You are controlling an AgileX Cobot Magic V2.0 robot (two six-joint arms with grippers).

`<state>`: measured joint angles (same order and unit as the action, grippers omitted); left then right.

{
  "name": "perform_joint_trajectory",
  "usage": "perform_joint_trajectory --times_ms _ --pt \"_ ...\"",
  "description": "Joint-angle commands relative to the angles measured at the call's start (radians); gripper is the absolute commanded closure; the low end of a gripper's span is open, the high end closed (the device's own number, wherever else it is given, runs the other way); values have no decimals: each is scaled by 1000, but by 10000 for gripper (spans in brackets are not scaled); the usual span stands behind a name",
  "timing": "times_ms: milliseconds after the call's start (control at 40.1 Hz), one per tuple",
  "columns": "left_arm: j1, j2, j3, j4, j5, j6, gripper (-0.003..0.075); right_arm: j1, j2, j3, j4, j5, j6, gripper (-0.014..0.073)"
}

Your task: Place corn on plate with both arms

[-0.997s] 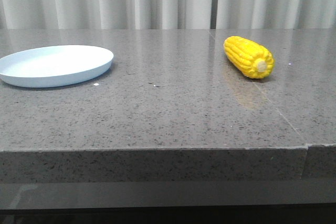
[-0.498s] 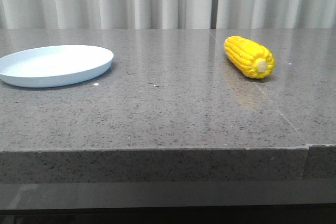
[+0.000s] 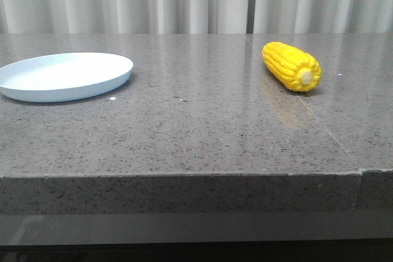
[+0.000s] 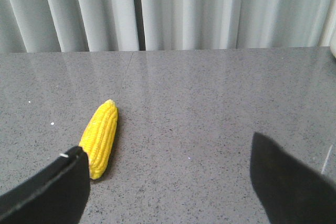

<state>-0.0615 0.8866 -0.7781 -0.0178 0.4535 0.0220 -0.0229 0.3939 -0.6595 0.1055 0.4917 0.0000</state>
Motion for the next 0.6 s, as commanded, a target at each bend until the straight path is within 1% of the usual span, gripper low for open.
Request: perform_joint_trajectory --times_ms 0,199,324,449,573 --pt "-6 124 -127 -12 58 -10 157 -7 15 -36 6 -75 -11 -52" --pt "-6 349 -301 -44 265 -10 157 -7 15 -36 6 -75 -11 -52" --pt "-6 487 -400 -91 383 -10 157 -7 15 -36 6 -75 -11 -52" --pt "-6 602 -469 -102 436 -10 157 -7 15 -36 6 -75 -11 -52" --pt "-6 691 -516 -103 444 -10 157 -7 15 -36 6 -75 -11 -52"
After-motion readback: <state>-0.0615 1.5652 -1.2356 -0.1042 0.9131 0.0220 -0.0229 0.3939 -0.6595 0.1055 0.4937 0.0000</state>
